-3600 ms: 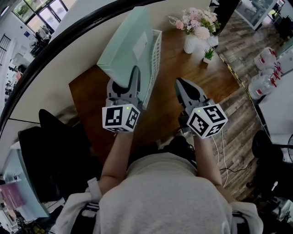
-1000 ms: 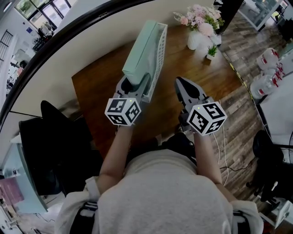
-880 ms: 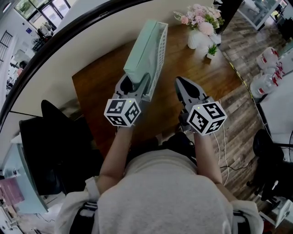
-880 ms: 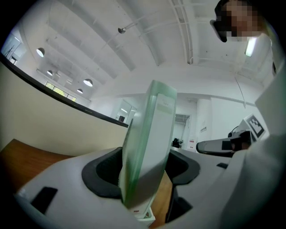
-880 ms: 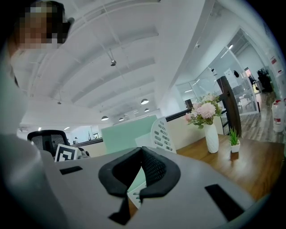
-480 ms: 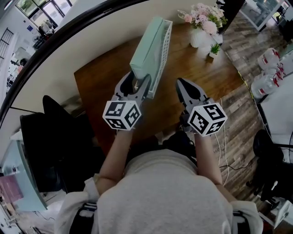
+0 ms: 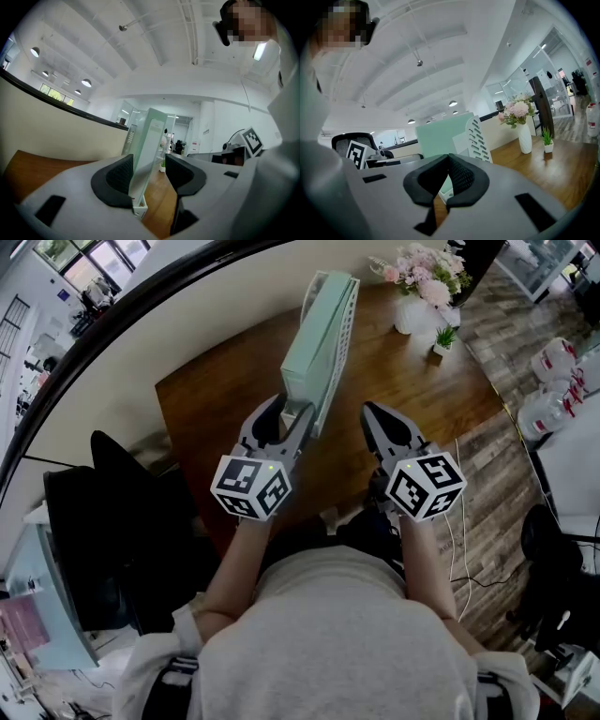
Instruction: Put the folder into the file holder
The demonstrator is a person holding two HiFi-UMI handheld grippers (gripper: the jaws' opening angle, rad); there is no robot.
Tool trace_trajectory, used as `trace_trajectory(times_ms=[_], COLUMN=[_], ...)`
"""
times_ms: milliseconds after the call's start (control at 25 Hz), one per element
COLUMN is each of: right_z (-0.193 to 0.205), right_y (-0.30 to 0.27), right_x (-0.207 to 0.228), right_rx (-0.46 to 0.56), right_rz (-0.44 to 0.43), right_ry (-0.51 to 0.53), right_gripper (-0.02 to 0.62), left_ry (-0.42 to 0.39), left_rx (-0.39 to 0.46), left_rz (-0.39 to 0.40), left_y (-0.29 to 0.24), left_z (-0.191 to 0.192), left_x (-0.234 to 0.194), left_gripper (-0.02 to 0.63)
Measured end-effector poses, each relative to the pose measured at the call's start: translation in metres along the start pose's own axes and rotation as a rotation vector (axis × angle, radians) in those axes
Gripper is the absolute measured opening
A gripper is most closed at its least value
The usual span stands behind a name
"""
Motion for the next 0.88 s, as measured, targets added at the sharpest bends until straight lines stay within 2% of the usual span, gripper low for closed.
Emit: trace_trajectory(times_ms=[320,640,800,880], right_z=[0.009,0.02,0.022,0.021], right_y=[0.003,0.01,0.015,0.017], right_x=[-0.005,-0.002,-0.002,-0.001], right_rx=[-0.029,-0.061,-0.063,-0.059], right_rz=[-0.01,-0.002,0.003,0.004], right_ry=[0.008,0.028,0.021,0.021], right_gripper=[0.009,0.009,0.009,0.009], left_ry=[0.008,-0.014,-0.015,-0.011], left_rx=[-0.026,-0.067,-0.104,-0.108], left_rz=[0.042,0.081,0.084,0.094], left_y=[0.005,0.002,0.0,-0.002], left_z=[0.012,0.024,0.031,0.032], left_x=[0.022,0.036,0.039,0.041], left_gripper=[0.173,0.092,0.012,0.012])
Point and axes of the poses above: the fingertips, and each gripper's own axes: y backward along the fingers, x to its right, z out of its underside, the point moved 1 cm from there along y, backward along the fingers, and after that the axes turned 7 degrees about -y, right-handed, at the moved point
